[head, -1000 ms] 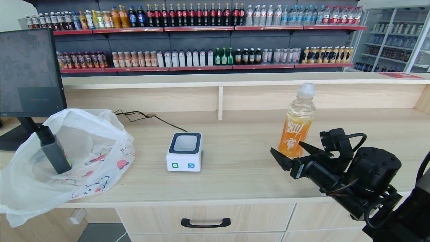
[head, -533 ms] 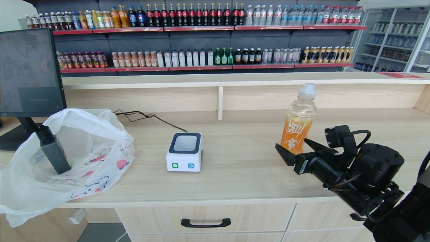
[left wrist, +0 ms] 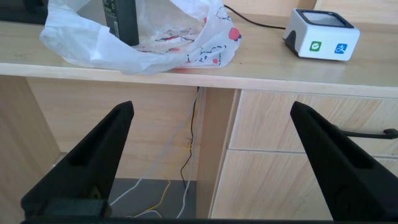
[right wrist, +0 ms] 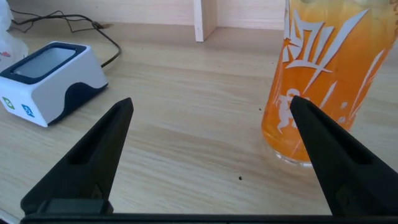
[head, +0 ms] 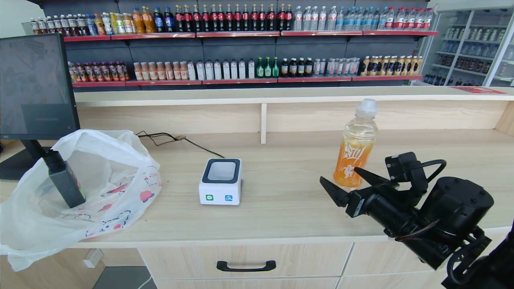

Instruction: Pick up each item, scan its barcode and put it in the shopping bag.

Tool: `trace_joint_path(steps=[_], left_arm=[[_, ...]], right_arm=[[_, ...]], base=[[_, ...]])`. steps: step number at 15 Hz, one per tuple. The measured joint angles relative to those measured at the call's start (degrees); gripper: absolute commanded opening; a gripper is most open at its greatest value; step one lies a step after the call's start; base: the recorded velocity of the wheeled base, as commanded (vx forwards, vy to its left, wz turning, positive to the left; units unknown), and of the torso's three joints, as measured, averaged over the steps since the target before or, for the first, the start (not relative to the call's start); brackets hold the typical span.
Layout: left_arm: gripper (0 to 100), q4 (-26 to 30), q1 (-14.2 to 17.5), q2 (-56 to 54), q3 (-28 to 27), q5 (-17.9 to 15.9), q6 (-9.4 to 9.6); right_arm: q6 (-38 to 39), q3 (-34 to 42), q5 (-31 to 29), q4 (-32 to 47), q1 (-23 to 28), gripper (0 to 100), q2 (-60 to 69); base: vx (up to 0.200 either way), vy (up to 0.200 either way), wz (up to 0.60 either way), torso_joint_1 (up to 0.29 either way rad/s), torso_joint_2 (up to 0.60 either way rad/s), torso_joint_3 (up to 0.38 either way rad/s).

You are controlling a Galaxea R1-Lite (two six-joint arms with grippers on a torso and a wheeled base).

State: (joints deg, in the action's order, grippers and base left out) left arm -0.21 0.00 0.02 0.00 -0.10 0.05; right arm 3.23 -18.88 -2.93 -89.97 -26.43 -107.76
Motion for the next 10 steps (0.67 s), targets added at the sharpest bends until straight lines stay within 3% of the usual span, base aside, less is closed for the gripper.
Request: trace_joint_path(steps=[10], left_arm=[[100,-0.22,0.0,0.0,0.0,0.07,-0.1]], right_arm=[[0.1,-2.44,0.0,0.05,0.83,100,-4.58]], base=[[0.0,0.0,0.0,0.0,0.0,0.0]])
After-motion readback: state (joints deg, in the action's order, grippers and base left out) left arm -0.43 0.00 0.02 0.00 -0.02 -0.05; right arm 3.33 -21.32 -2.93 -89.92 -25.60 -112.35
